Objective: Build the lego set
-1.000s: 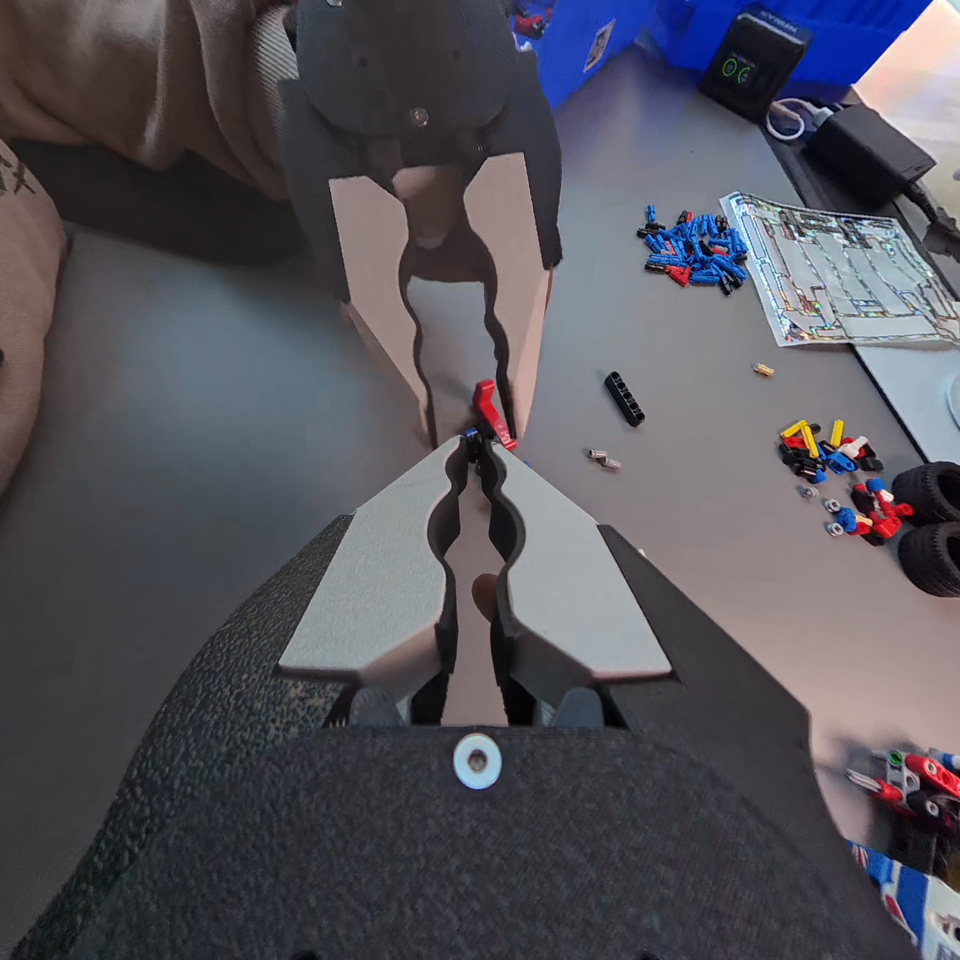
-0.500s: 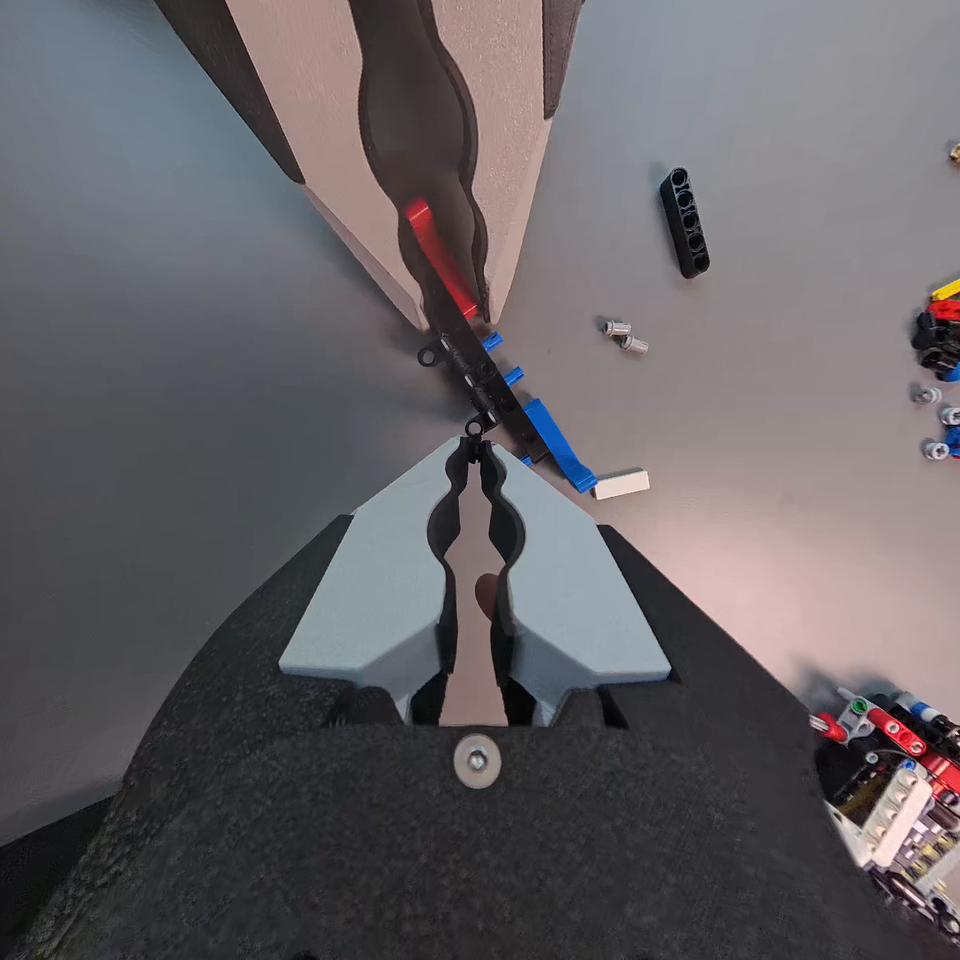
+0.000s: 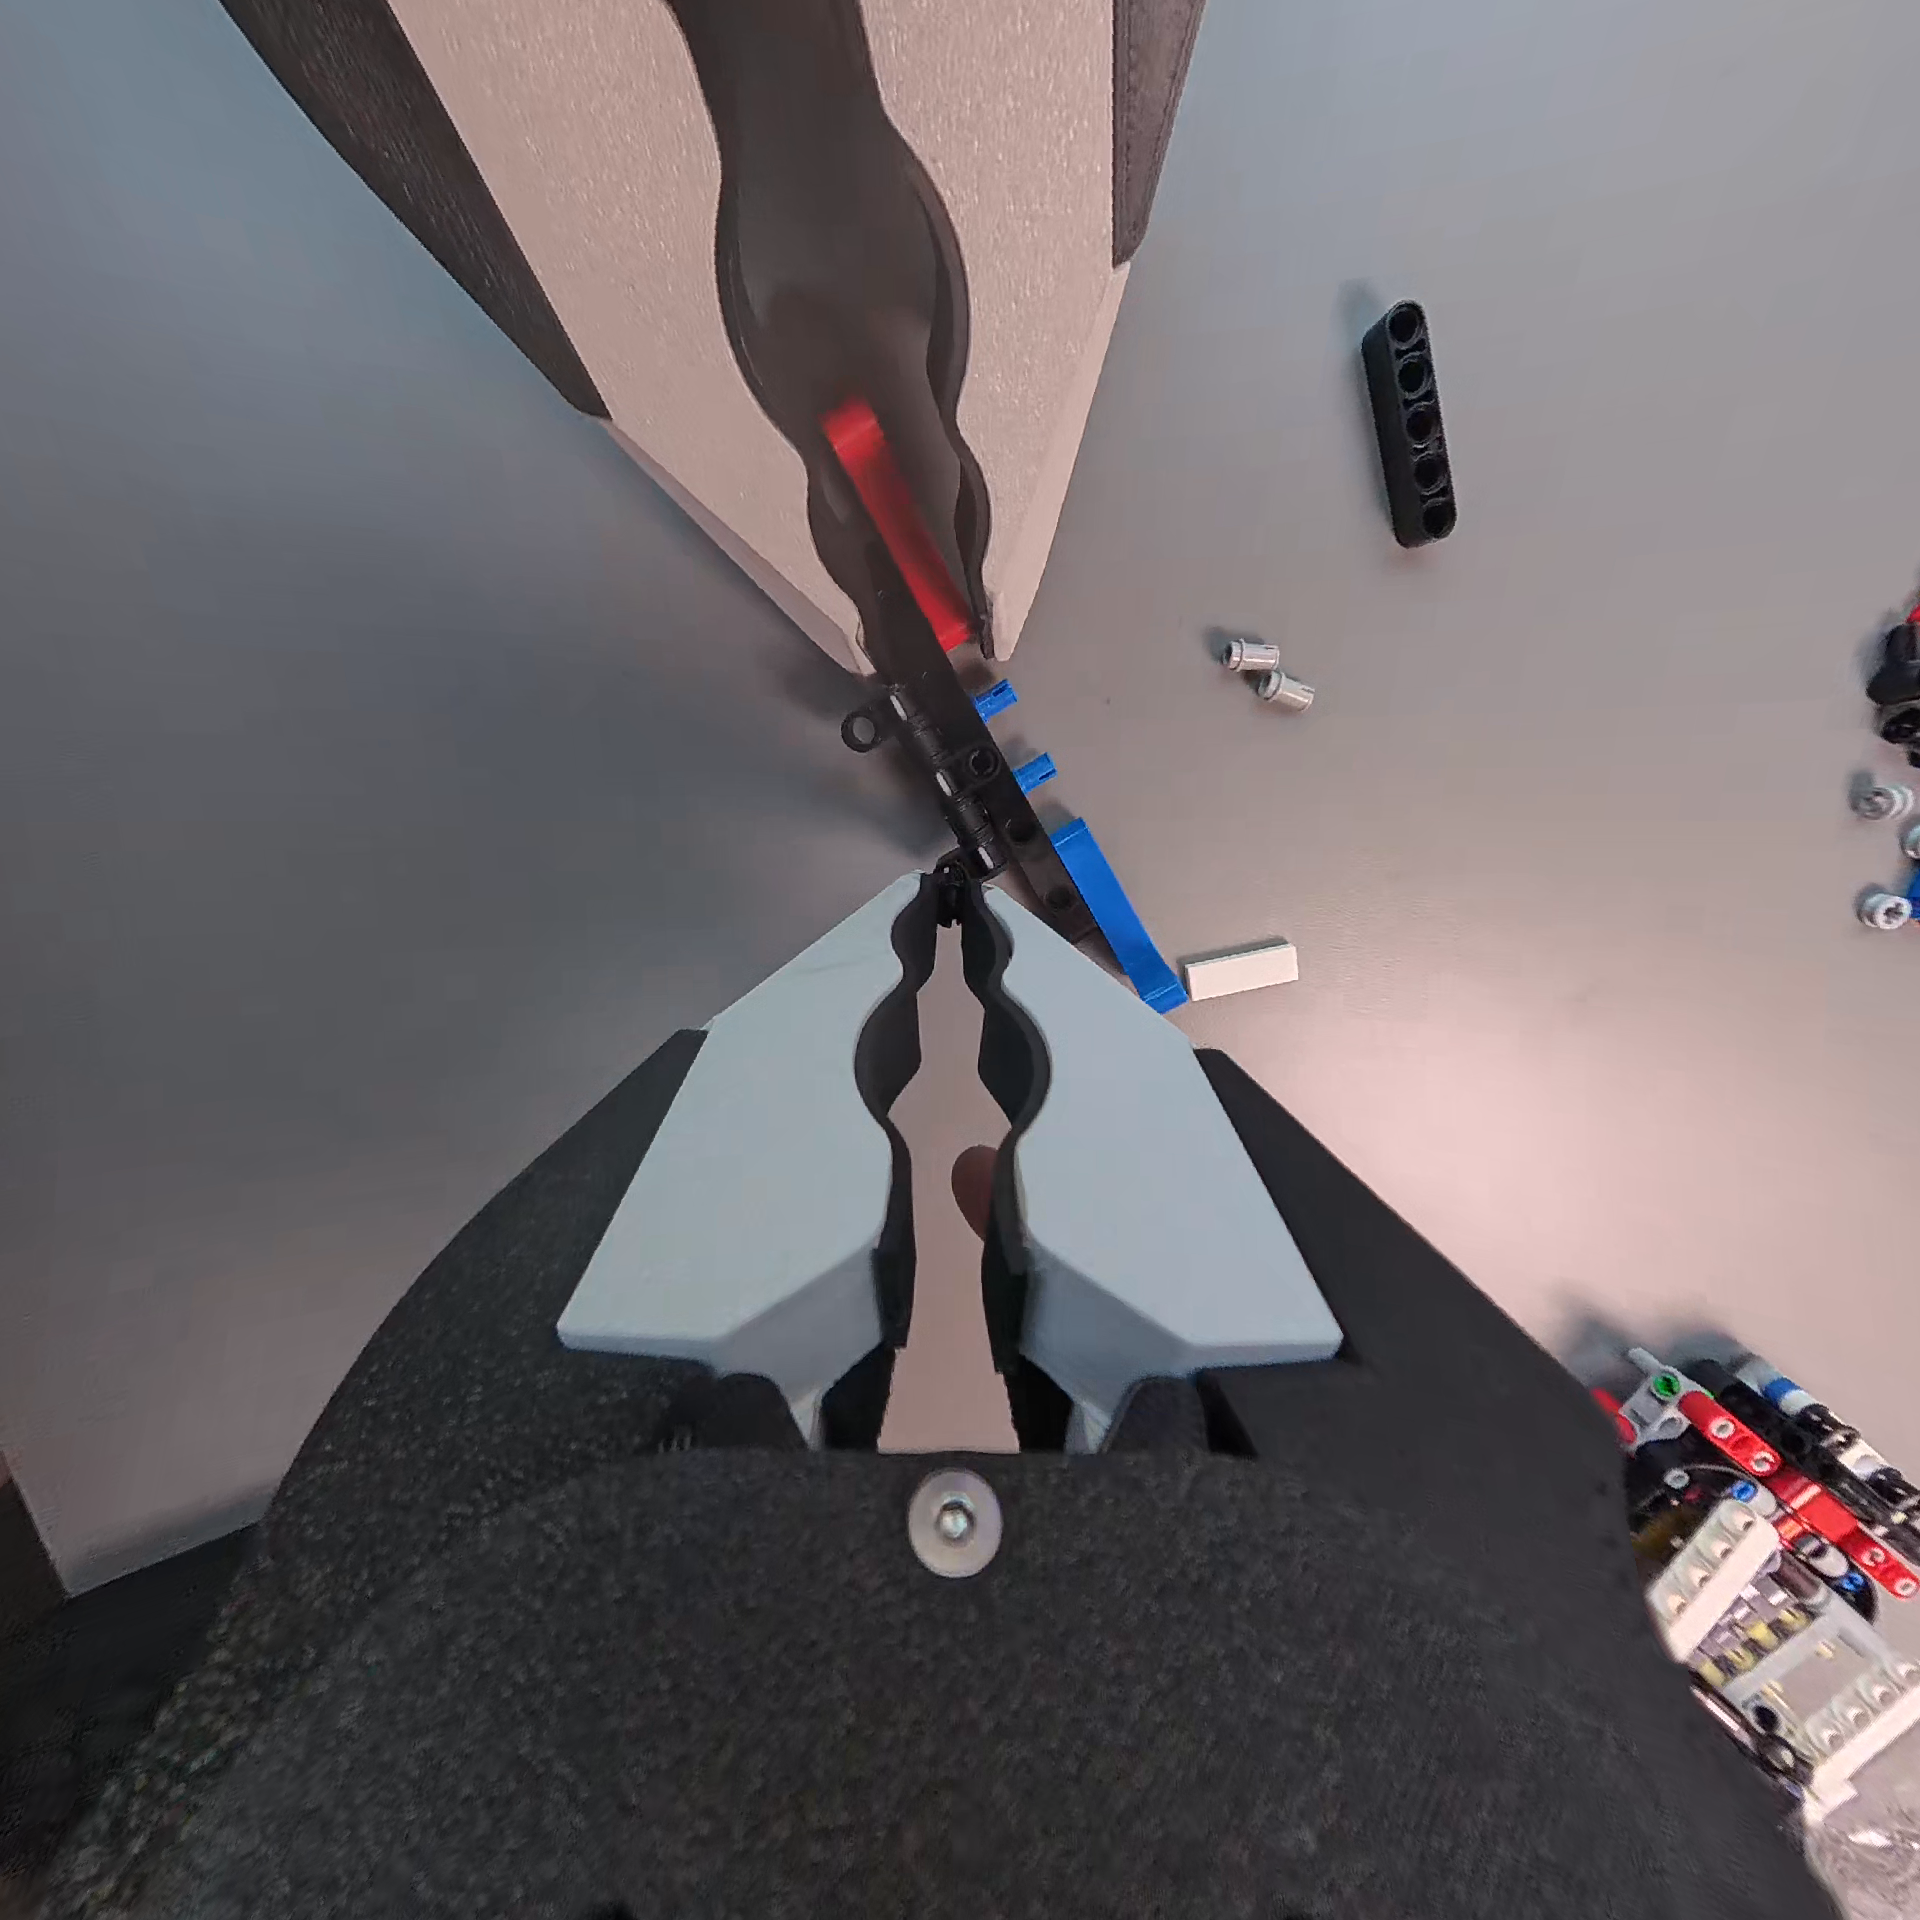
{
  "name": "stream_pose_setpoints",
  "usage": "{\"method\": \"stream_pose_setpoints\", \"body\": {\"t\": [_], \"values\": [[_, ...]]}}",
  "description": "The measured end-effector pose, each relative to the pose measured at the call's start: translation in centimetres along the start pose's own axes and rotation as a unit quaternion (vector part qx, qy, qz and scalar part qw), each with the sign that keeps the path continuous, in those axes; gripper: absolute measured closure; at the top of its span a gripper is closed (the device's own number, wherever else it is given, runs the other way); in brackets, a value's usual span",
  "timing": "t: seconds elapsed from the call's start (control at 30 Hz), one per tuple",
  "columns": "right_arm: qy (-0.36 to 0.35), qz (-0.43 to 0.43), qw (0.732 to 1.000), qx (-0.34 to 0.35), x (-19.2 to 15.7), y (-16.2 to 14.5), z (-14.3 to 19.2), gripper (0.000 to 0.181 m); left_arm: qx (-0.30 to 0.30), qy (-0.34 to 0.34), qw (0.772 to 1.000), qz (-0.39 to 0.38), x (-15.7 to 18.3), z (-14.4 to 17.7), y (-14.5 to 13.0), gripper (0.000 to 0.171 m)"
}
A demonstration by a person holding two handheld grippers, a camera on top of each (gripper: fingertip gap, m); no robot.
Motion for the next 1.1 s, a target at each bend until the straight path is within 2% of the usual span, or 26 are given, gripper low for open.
{"method": "stream_pose_setpoints", "body": {"t": [0.33,0.8,0.87,0.93,1.1], "values": [[-0.023,0.016,0.999,-0.024,-0.4,0.1,-0.1,0.179,0.000,0.017,1.000,0.003,0.0,0.0,0.1,0.156],[-0.036,-0.029,0.998,-0.047,0.0,0.2,-0.5,0.179,-0.002,0.024,1.000,-0.001,0.1,-0.1,0.1,0.156],[-0.048,-0.012,0.998,-0.027,-0.1,0.1,-0.4,0.179,-0.002,0.025,1.000,0.000,0.1,-0.1,0.1,0.156],[-0.058,-0.008,0.998,-0.004,-0.1,-0.1,-0.1,0.166,-0.002,0.025,1.000,0.002,0.1,-0.1,0.1,0.156],[-0.047,-0.036,0.997,0.039,-0.4,0.1,1.0,0.174,-0.002,0.023,1.000,0.004,0.1,-0.1,0.1,0.156]]}}
Point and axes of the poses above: each gripper's, where its closed fingertips meet, z back along the fingers, y out of its top, x = y × z across the jaws, the point moved 4 cm from there along z, back along the fingers
